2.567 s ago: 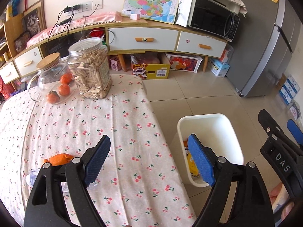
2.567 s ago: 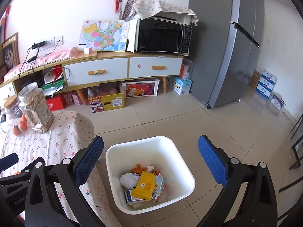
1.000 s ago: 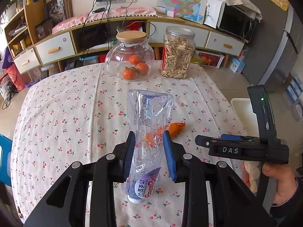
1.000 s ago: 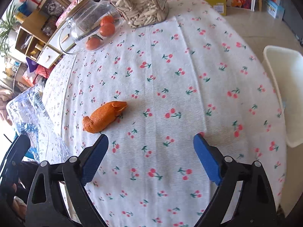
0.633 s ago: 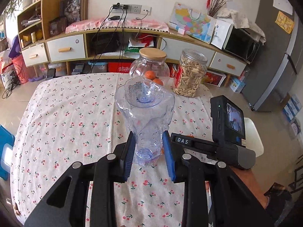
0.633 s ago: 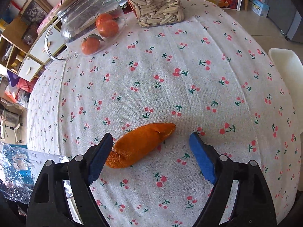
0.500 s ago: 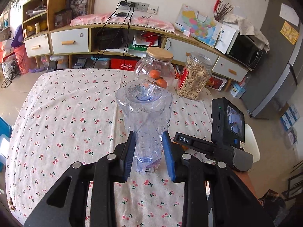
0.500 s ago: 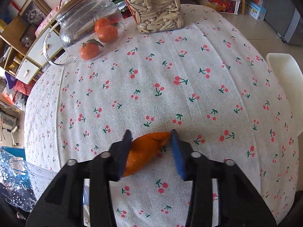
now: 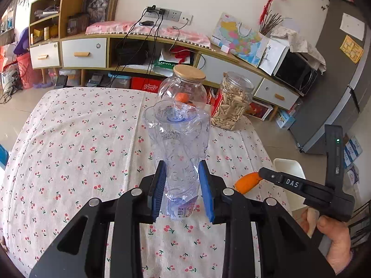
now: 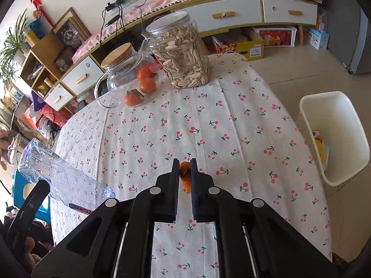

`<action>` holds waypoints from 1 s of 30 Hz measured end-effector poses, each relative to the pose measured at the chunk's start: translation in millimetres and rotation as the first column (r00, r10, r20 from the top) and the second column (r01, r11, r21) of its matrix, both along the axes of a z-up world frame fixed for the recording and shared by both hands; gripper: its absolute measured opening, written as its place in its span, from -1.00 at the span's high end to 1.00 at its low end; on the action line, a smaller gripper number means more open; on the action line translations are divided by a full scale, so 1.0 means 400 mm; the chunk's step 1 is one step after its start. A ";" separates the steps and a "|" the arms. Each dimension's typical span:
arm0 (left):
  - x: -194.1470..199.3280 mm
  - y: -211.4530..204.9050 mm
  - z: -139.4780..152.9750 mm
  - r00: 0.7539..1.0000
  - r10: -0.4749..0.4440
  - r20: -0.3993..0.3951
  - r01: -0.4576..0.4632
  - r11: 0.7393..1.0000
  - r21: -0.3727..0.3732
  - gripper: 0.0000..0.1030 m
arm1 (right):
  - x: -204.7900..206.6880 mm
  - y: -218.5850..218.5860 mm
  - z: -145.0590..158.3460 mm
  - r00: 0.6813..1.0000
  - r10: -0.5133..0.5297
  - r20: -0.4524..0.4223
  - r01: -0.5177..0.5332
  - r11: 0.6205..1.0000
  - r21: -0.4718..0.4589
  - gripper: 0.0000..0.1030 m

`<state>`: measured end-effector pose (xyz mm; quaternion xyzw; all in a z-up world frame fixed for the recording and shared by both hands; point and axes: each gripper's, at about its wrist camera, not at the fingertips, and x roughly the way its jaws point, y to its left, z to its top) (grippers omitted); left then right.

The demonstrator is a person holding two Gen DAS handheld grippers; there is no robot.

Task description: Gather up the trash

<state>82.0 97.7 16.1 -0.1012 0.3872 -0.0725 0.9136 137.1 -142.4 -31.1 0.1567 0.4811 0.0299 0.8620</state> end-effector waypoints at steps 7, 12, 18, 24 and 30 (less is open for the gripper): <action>0.003 0.013 -0.023 0.998 0.051 -0.039 -0.053 0.996 -0.069 0.43 | -0.004 -0.024 -0.024 0.997 0.058 -0.050 -0.059 0.998 -0.009 0.84; 0.007 -0.011 -0.020 0.998 0.060 -0.026 -0.061 0.997 -0.052 0.43 | 0.045 -0.003 -0.061 0.989 0.135 -0.065 -0.138 0.989 -0.046 0.06; 0.033 -0.023 -0.035 0.997 0.057 -0.057 -0.060 0.997 -0.050 0.43 | 0.071 -0.022 -0.116 0.974 0.195 -0.116 -0.204 0.976 -0.073 -0.21; 0.037 -0.055 -0.027 0.999 0.027 -0.036 -0.028 0.999 -0.023 0.43 | 0.090 0.012 -0.186 0.965 0.214 -0.150 -0.228 0.970 -0.080 -0.21; 0.045 -0.043 -0.039 0.998 0.042 -0.052 -0.043 0.999 -0.016 0.43 | 0.093 0.052 -0.209 0.956 0.239 -0.168 -0.271 0.940 -0.208 0.64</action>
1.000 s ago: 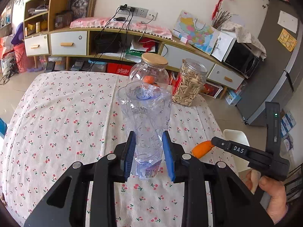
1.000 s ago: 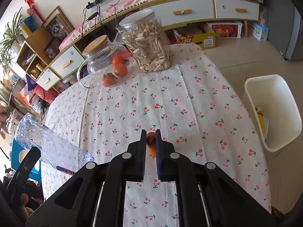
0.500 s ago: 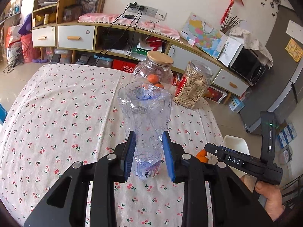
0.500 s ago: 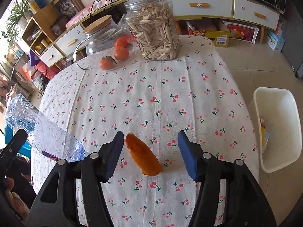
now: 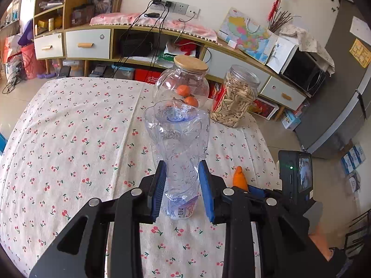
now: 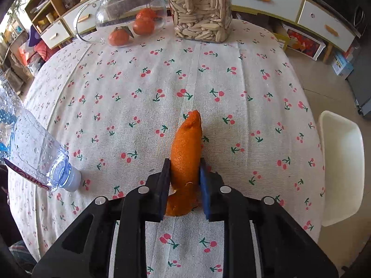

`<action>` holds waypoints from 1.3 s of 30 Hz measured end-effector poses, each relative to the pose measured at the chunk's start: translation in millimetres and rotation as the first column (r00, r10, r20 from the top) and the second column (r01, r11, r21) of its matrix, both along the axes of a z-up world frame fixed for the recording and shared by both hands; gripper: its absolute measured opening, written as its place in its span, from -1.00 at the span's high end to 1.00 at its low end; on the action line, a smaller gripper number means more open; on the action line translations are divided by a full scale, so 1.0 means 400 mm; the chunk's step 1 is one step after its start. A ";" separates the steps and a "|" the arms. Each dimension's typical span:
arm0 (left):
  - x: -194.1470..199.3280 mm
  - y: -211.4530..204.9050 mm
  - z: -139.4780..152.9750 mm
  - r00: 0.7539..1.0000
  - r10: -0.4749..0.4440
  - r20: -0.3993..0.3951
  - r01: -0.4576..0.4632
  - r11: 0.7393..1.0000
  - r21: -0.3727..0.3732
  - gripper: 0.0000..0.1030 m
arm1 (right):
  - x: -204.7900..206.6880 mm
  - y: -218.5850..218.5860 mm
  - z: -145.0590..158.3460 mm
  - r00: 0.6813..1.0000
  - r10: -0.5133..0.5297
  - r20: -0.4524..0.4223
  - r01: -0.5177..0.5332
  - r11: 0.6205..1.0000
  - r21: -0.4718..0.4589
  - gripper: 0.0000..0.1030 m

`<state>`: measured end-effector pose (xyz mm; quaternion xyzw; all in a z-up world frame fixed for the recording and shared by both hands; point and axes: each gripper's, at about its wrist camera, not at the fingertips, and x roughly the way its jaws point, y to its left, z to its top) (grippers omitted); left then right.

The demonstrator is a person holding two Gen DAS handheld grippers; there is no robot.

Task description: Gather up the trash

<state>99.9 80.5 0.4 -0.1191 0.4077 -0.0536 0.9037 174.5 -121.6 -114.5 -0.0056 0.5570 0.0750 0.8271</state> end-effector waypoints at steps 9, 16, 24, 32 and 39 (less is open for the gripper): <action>-0.005 -0.007 0.001 1.000 0.008 0.016 -0.008 1.000 0.003 0.43 | -0.033 -0.019 0.108 0.995 0.025 0.094 -0.035 0.994 0.103 0.70; -0.023 -0.027 0.017 0.997 0.026 0.066 -0.028 0.999 0.024 0.43 | -0.066 -0.099 0.197 0.981 -0.019 0.195 -0.015 0.985 0.171 0.70; -0.014 -0.090 0.057 0.993 0.022 0.119 -0.030 0.998 0.059 0.43 | -0.079 -0.278 0.249 0.936 -0.154 0.316 0.107 0.981 0.163 0.69; 0.027 -0.260 0.062 0.990 -0.065 0.123 0.057 0.996 0.065 0.43 | -0.068 -0.499 0.224 0.887 -0.295 0.356 0.302 0.953 0.036 0.68; 0.066 -0.473 0.074 0.973 -0.192 0.125 0.185 0.981 0.064 0.43 | -0.068 -0.691 0.169 0.846 -0.443 0.297 0.463 0.886 0.006 0.41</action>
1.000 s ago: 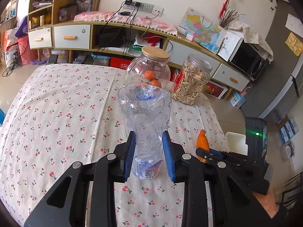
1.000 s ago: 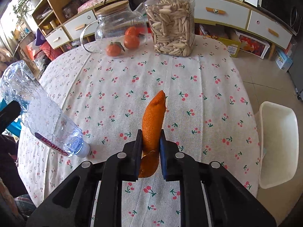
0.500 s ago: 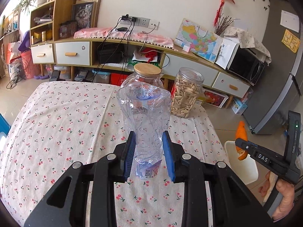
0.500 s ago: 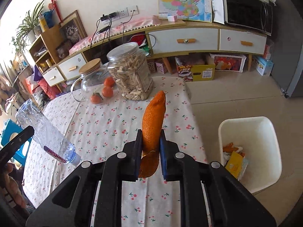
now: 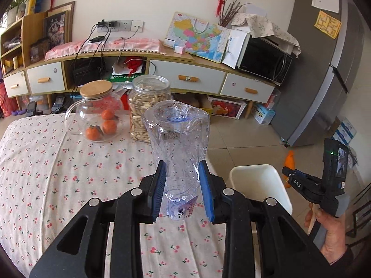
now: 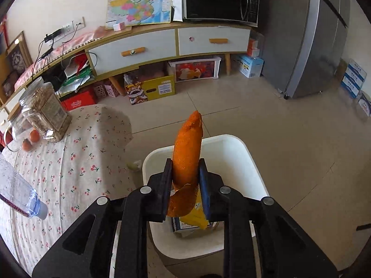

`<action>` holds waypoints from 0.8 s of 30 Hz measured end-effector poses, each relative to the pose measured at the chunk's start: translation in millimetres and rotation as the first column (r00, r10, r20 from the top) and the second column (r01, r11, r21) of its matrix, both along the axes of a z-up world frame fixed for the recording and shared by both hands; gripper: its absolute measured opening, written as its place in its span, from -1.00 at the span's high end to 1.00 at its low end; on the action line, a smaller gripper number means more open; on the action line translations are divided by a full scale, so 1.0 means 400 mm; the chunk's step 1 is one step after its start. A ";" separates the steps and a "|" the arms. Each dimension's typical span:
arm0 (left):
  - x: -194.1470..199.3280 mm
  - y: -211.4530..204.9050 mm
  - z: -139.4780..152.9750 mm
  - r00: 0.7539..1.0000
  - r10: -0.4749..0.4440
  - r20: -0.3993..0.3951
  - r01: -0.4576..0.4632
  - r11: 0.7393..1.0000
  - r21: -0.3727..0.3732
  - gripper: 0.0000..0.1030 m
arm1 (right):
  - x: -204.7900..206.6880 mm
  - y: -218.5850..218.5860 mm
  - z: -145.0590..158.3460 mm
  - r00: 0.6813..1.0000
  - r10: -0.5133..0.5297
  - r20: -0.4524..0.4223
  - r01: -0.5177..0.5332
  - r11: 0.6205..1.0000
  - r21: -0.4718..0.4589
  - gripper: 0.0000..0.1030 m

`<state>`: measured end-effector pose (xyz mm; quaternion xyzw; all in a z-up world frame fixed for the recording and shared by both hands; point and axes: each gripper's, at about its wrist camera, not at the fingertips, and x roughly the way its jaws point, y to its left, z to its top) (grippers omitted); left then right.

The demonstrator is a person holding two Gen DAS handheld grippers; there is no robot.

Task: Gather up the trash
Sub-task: 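Carry the bottle and the peel over the white bin with both grippers, then open the right gripper to drop the orange peel into the bin, then open the left gripper to drop the plastic bottle into the bin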

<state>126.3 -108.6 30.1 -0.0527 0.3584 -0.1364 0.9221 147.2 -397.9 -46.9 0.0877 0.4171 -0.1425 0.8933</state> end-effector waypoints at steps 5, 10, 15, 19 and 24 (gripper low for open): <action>0.023 -0.170 0.014 0.994 -0.105 0.020 0.105 0.994 0.006 0.43 | -0.045 -0.088 0.035 0.994 -0.099 0.055 0.097 0.995 0.031 -0.15; 0.057 -0.315 0.010 0.984 -0.178 -0.007 0.177 0.984 -0.023 0.43 | -0.105 -0.199 0.057 0.961 -0.257 0.100 0.250 0.966 0.070 -0.46; 0.082 -0.437 -0.011 0.974 -0.223 -0.036 0.222 0.974 -0.033 0.42 | -0.161 -0.288 0.063 0.918 -0.380 0.115 0.369 0.923 0.106 -0.60; 0.112 -0.512 -0.027 0.963 -0.255 -0.081 0.251 0.966 -0.062 0.34 | -0.192 -0.322 0.070 0.896 -0.424 0.128 0.414 0.905 0.098 -0.66; 0.088 -0.522 -0.007 0.969 -0.241 -0.056 0.239 0.970 -0.037 -0.37 | -0.199 -0.295 0.098 0.909 -0.381 0.167 0.384 0.923 0.020 -0.72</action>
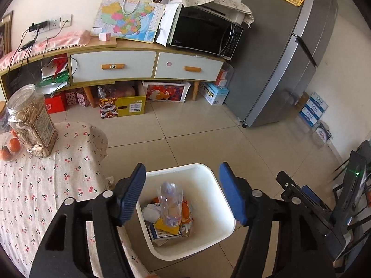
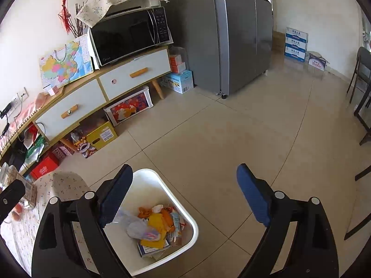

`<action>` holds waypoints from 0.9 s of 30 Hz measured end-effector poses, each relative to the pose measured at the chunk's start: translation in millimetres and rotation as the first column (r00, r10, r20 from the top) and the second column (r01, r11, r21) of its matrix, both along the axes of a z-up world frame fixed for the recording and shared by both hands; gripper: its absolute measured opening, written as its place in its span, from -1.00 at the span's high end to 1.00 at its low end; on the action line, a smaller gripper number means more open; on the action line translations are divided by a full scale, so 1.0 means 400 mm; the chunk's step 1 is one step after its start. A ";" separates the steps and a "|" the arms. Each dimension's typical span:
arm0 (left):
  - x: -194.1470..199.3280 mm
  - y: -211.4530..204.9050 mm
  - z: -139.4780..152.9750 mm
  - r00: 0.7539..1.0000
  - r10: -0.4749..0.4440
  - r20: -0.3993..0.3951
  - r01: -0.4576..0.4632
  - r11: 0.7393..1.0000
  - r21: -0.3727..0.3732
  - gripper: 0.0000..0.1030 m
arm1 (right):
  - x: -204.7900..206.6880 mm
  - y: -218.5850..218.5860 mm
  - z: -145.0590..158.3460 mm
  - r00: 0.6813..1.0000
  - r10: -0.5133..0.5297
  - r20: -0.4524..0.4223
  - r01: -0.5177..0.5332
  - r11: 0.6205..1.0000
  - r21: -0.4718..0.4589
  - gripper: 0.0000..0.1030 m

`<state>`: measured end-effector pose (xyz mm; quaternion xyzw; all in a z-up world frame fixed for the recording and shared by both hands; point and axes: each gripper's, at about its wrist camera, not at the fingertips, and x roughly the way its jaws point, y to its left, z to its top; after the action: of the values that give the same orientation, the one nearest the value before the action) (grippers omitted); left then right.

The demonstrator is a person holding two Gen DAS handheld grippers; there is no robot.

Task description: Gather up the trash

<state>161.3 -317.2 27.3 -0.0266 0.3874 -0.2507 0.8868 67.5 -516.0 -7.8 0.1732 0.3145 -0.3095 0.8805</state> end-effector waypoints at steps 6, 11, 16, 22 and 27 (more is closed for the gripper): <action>-0.103 0.104 0.068 0.969 0.130 0.210 -0.154 0.983 0.100 -0.84 | -0.039 0.118 0.082 0.995 0.061 0.085 -0.047 0.986 -0.157 -0.86; -0.228 0.244 0.135 0.850 0.226 0.476 -0.327 0.935 0.140 -0.87 | -0.081 0.267 0.139 0.975 0.147 0.165 -0.113 0.973 -0.200 -0.86; -0.265 0.394 0.124 0.868 0.293 0.401 -0.381 0.911 0.160 -0.87 | -0.118 0.409 0.139 0.957 0.229 0.180 -0.196 0.964 -0.181 -0.86; -0.295 0.549 0.034 0.895 0.346 0.282 -0.405 0.896 0.185 -0.87 | -0.130 0.563 0.063 0.938 0.330 0.109 -0.307 0.934 -0.185 -0.86; -0.301 0.642 -0.046 0.903 0.375 0.211 -0.414 0.892 0.183 -0.87 | -0.122 0.660 0.008 0.921 0.388 0.044 -0.370 0.903 -0.217 -0.86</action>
<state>40.9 -60.3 8.8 0.0163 0.3227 -0.0210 0.9461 18.9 -252.1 -4.7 0.0302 0.2705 -0.1552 0.9496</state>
